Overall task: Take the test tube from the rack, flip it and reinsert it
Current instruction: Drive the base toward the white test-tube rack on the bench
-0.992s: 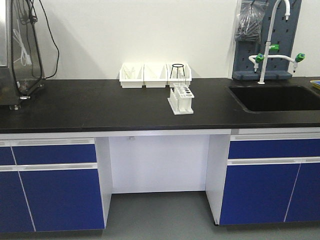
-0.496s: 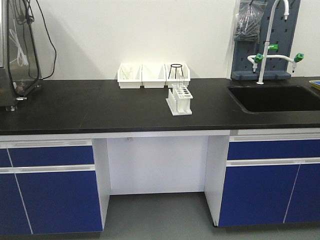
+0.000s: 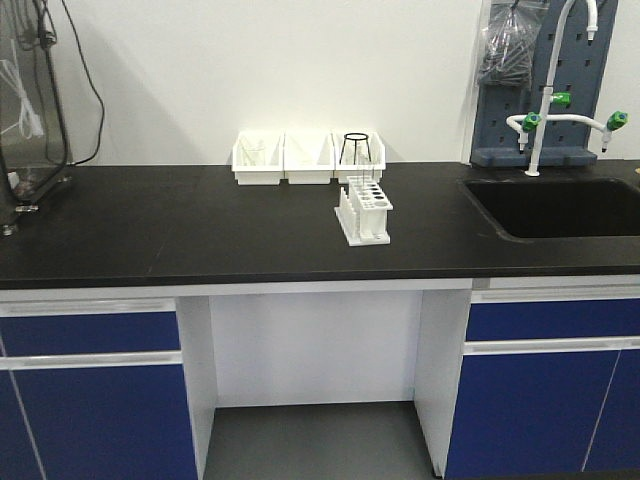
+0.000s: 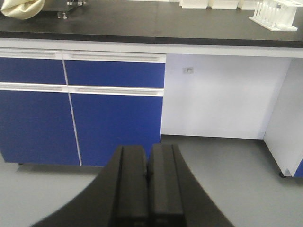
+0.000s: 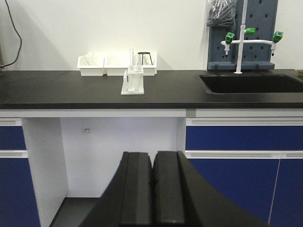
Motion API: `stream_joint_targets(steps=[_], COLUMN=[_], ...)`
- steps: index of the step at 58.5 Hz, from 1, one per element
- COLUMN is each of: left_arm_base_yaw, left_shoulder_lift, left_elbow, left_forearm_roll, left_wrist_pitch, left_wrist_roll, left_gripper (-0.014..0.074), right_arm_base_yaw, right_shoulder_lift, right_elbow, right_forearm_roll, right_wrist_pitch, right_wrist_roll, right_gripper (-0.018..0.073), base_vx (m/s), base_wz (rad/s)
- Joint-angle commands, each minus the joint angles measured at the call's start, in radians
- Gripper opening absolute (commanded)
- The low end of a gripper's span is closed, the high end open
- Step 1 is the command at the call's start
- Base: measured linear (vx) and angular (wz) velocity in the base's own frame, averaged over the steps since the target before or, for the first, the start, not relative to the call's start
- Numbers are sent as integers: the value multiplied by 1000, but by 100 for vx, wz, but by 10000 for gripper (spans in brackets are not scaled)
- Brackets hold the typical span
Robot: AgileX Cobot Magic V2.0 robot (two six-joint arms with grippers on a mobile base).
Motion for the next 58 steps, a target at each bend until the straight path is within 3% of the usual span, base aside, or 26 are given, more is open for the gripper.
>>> stream_joint_targets(steps=[1,58], left_arm_base_yaw=[-7,-7], left_shoulder_lift=[-11,-11], left_elbow=[0,0], left_forearm_roll=[-4,-4], left_wrist_pitch=[-87,-87], left_wrist_roll=[0,0], left_gripper=[-6,-6], right_arm_base_yaw=[-3,-3], right_shoulder_lift=[-1,-1], right_elbow=[0,0], right_forearm_roll=[-10,-10], right_wrist_pitch=[-81,-82], right_wrist_roll=[0,0], right_gripper=[-12,-12], base_vx=[25,39], base_wz=[-10,1])
